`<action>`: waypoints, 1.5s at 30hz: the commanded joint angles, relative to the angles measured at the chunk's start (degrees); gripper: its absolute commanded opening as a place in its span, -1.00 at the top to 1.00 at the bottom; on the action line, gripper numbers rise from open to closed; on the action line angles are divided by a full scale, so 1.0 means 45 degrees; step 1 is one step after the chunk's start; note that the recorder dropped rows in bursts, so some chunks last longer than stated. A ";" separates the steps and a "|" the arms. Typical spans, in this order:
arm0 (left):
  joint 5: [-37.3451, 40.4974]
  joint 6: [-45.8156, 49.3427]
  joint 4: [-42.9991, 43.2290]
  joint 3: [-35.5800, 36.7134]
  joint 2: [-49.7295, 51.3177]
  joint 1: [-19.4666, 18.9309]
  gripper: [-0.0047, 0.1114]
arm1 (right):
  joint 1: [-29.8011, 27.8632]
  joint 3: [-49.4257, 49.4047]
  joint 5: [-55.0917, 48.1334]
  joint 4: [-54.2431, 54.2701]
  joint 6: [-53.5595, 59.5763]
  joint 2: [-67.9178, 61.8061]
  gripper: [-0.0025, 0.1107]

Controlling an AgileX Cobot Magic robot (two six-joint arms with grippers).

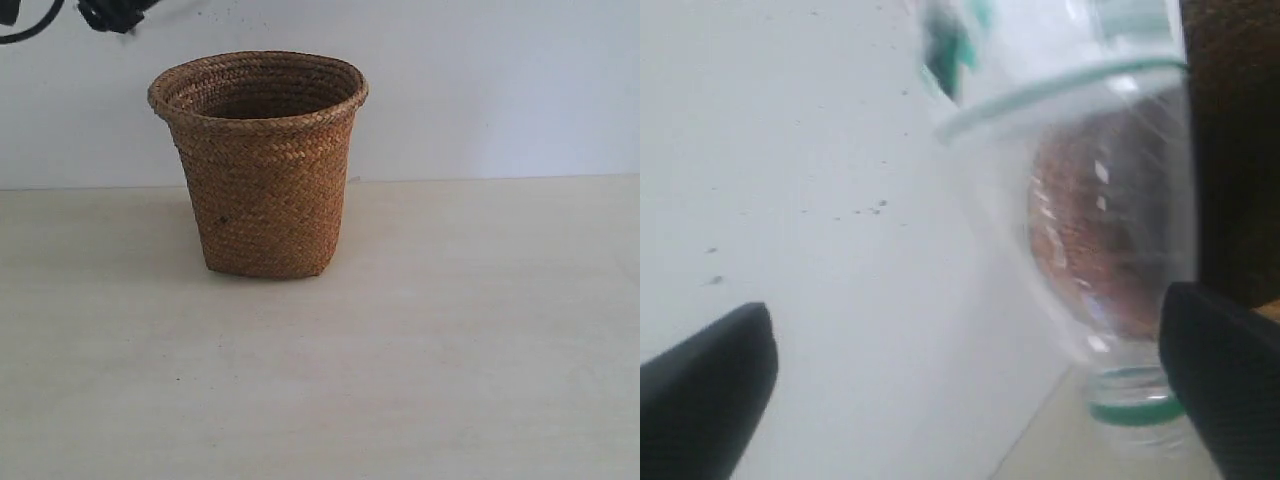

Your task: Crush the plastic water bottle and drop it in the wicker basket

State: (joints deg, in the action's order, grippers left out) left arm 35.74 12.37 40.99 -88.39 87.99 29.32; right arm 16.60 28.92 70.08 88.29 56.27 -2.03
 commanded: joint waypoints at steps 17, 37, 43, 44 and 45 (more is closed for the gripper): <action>0.4638 0.2035 -0.3812 0.0122 -0.0848 0.0018 -0.96 | -0.0071 -0.0052 -0.0027 -0.0030 0.0030 0.0025 0.96; 0.7605 0.2967 -1.2679 0.3024 -0.2642 -0.0027 0.81 | -0.0071 -0.0052 -0.0027 -0.0030 0.0030 0.0025 0.96; 0.6692 0.2810 -1.5146 0.4693 -0.5934 -0.0027 0.80 | -0.0071 -0.0052 -0.0027 -0.0030 0.0030 0.0025 0.96; 0.6308 0.3031 -1.5781 0.5039 -0.6608 -0.0027 0.80 | -0.0071 -0.0052 -0.0027 -0.0030 0.0030 0.0025 0.96; 0.6059 0.3445 -1.6334 0.5408 -0.7293 -0.0027 0.80 | -0.0071 -0.0052 -0.0027 -0.0030 0.0030 0.0025 0.96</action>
State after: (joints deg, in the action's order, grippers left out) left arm 66.86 25.53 -25.61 -67.70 62.82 29.32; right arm 16.60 28.92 70.08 88.29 56.27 -2.03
